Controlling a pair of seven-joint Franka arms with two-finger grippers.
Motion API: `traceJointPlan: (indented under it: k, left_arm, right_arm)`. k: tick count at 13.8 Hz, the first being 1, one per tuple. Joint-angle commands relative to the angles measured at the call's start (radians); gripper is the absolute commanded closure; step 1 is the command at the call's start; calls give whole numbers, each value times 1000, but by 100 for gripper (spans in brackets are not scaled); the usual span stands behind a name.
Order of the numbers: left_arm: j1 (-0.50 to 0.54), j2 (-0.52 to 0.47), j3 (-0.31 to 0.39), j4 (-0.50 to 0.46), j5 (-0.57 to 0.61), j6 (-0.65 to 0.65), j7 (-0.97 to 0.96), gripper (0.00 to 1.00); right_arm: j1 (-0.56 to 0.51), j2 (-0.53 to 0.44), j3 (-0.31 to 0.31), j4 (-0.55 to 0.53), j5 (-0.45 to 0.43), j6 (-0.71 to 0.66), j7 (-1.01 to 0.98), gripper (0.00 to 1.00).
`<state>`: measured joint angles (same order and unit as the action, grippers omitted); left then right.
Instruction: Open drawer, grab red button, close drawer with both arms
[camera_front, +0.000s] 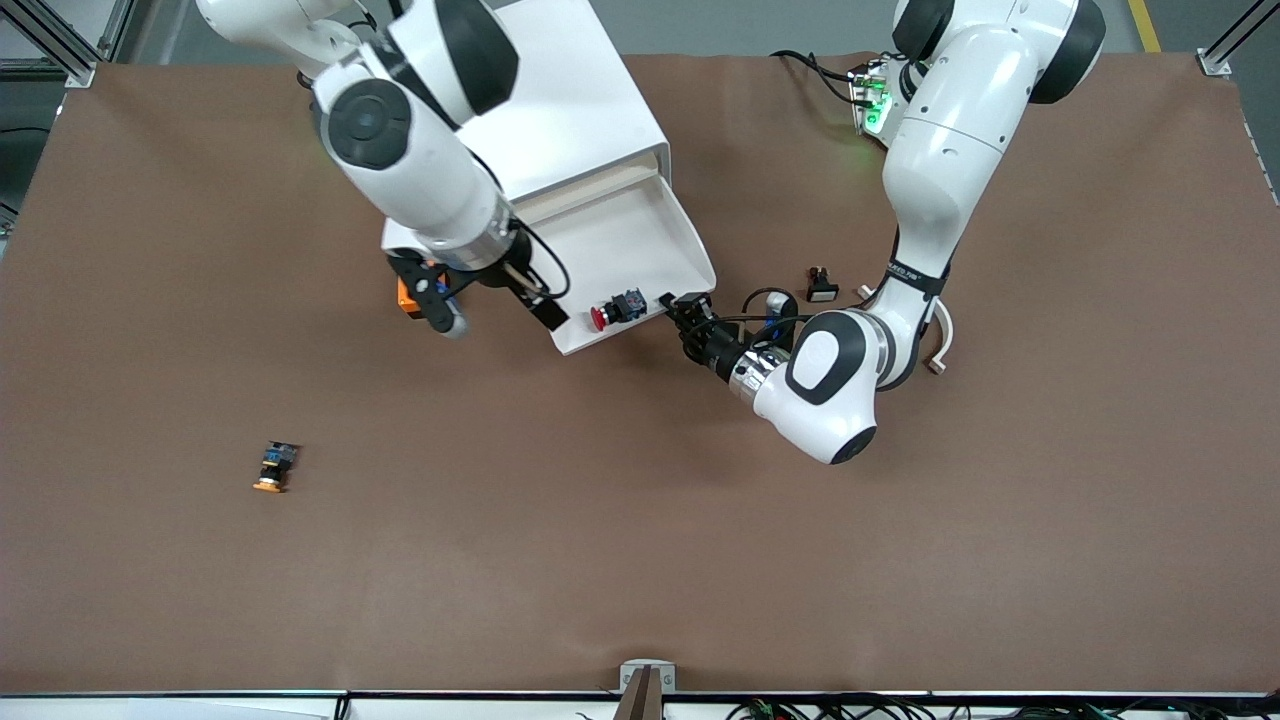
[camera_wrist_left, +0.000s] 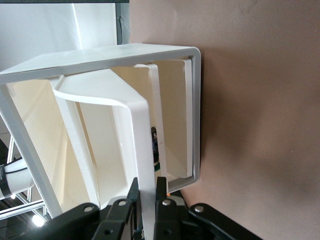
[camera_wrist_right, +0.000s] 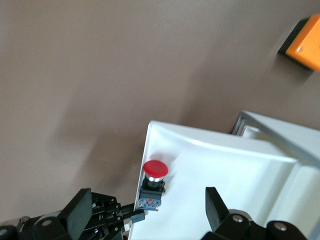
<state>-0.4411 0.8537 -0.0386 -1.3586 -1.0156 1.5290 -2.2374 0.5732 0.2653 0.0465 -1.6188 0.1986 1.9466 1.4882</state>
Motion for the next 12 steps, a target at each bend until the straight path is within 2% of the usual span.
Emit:
traceJointPlan:
  k: [1, 2, 4, 8, 12]
  left_arm:
    - [12, -8, -6, 18, -11, 5, 28, 21]
    - [15, -12, -6, 19, -8, 5, 28, 8]
    - [25, -15, 23, 30, -4, 5, 39, 2]
    - [30, -27, 103, 87, 80, 3, 143, 1]
    - [25, -34, 235, 101, 179, 5, 302, 1]
  right_arm:
    - [48, 40, -8, 13, 5, 29, 58, 0]
    - [60, 51, -8, 11, 5, 47, 72, 0]
    - [89, 80, -10, 11, -16, 75, 113, 0]
    - [126, 136, -10, 2, -39, 138, 156, 0]
    - [142, 146, -8, -58, -39, 207, 158, 0]
